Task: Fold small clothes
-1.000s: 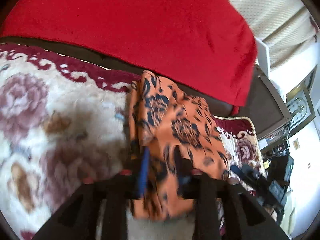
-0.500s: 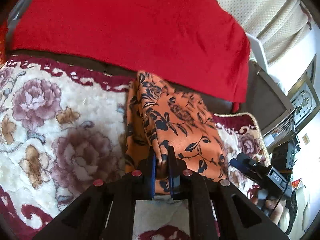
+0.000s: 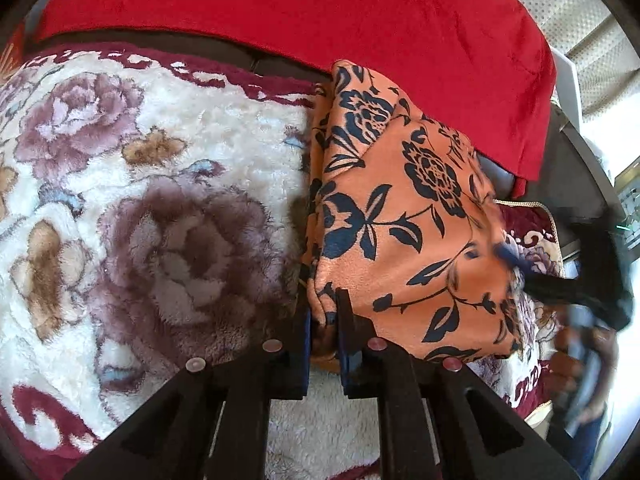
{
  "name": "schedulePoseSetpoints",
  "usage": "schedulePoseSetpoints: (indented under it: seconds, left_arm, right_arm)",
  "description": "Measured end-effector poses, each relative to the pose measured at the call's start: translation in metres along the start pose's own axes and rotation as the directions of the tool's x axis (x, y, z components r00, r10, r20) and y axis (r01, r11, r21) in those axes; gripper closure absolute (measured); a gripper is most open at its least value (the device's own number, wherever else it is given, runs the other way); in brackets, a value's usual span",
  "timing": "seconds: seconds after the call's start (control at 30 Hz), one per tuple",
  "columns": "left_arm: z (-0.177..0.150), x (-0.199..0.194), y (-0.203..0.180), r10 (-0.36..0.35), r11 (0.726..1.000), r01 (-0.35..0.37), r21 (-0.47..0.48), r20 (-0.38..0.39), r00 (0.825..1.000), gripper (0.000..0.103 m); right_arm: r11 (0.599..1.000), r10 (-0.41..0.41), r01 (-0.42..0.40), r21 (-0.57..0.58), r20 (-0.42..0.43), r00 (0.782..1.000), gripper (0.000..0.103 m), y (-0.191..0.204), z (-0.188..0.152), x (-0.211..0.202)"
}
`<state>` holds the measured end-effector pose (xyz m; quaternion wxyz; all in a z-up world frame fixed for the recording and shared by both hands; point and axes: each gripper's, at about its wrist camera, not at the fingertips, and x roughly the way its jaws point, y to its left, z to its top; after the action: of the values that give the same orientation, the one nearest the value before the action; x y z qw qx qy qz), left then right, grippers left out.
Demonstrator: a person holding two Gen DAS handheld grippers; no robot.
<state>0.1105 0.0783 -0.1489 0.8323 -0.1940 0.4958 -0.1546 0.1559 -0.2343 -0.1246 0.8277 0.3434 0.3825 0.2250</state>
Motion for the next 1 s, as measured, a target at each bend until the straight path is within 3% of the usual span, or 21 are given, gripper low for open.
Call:
schedulePoseSetpoints:
  seconds: [0.07, 0.1, 0.2, 0.3, 0.4, 0.47, 0.5, 0.63, 0.7, 0.77, 0.87, 0.93, 1.0]
  left_arm:
    - [0.002, -0.014, -0.003, 0.0, 1.0, -0.001, 0.021, 0.025, 1.0, 0.086]
    - [0.003, -0.023, -0.005, -0.003, 1.0, 0.002, 0.03, 0.045, 0.999, 0.086]
    - [0.01, -0.049, -0.014, -0.017, 0.999, 0.012, 0.04, 0.124, 0.992, 0.082]
    - [0.023, -0.056, -0.026, -0.051, 0.997, 0.04, 0.067, 0.165, 0.985, 0.068]
    - [0.031, -0.03, -0.025, 0.02, 0.997, -0.029, 0.075, 0.123, 0.992, 0.066]
    - [0.034, 0.004, -0.007, 0.104, 0.994, -0.104, 0.015, 0.017, 0.994, 0.066]
    - [0.033, 0.01, 0.001, 0.09, 0.996, -0.09, -0.016, -0.001, 0.996, 0.066]
    - [0.032, -0.007, -0.007, 0.087, 0.996, -0.088, 0.013, 0.078, 0.993, 0.066]
    - [0.032, -0.01, -0.015, 0.126, 0.99, -0.131, 0.049, 0.099, 0.987, 0.065]
    - [0.03, -0.013, -0.021, 0.175, 0.981, -0.183, 0.066, 0.113, 0.978, 0.054]
    - [0.022, -0.026, -0.033, 0.216, 0.969, -0.231, 0.086, 0.156, 0.964, 0.036]
    - [0.013, -0.039, -0.042, 0.251, 0.953, -0.281, 0.111, 0.223, 0.942, 0.025]
    - [0.006, -0.05, -0.05, 0.282, 0.939, -0.323, 0.12, 0.271, 0.92, 0.021]
  right_arm:
    - [0.996, -0.031, 0.036, 0.085, -0.058, 0.998, 0.01, -0.023, 0.002, 0.022]
    - [0.996, -0.023, 0.027, 0.085, -0.042, 0.999, 0.01, -0.023, 0.003, 0.021]
    - [1.0, -0.015, 0.015, 0.019, -0.016, 1.0, 0.009, -0.001, 0.006, 0.004]
    - [0.999, 0.008, -0.008, -0.031, 0.012, 1.0, 0.009, 0.014, 0.011, -0.004]
    - [1.0, -0.024, 0.024, -0.003, -0.016, 1.0, 0.009, 0.004, 0.012, 0.01]
    - [0.999, -0.046, 0.047, 0.021, -0.06, 0.997, 0.009, -0.01, 0.008, 0.024]
    - [0.999, -0.047, 0.048, 0.013, -0.052, 0.998, 0.009, -0.011, 0.007, 0.023]
    - [0.999, -0.028, 0.026, -0.046, -0.03, 0.999, 0.009, 0.007, 0.013, 0.005]
    - [0.994, -0.066, 0.066, -0.086, 0.008, 0.998, 0.009, 0.015, 0.021, 0.0]
    - [0.996, -0.072, 0.073, -0.048, 0.018, 0.997, 0.007, 0.007, 0.031, 0.004]
    - [0.987, -0.16, 0.158, -0.035, -0.062, 0.985, 0.006, -0.016, 0.033, 0.028]
    - [0.978, -0.191, 0.188, -0.092, -0.032, 0.981, 0.006, -0.01, 0.025, 0.017]
    - [0.963, -0.213, 0.213, -0.164, 0.017, 0.977, 0.006, 0.01, 0.012, -0.005]
